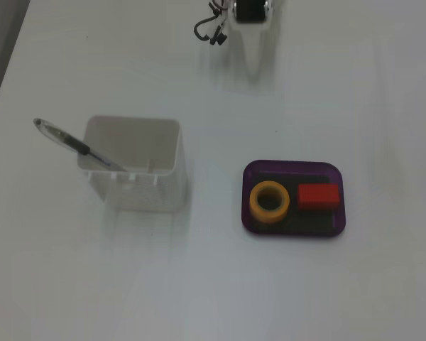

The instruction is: Remove the yellow tape from the box.

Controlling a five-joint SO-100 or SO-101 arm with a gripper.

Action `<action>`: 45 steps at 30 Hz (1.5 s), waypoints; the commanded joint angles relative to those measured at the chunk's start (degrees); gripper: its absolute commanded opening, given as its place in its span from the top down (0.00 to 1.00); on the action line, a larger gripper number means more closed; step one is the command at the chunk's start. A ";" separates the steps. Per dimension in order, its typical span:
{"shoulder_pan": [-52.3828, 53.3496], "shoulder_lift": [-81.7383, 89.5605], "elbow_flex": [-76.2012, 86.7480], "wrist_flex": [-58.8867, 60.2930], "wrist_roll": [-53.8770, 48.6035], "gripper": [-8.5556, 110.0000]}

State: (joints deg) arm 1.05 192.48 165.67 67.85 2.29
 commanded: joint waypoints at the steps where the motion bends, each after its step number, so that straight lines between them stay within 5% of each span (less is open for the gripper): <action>1: 0.35 4.75 -5.89 -0.62 -1.49 0.93; 7: 0.44 1.85 -10.20 -2.90 -17.40 0.92; 25: -6.86 -86.84 -72.51 7.91 -16.96 0.82; 45: -6.06 -130.78 -117.25 10.11 -14.94 0.82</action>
State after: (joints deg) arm -5.10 62.40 53.79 77.43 -12.66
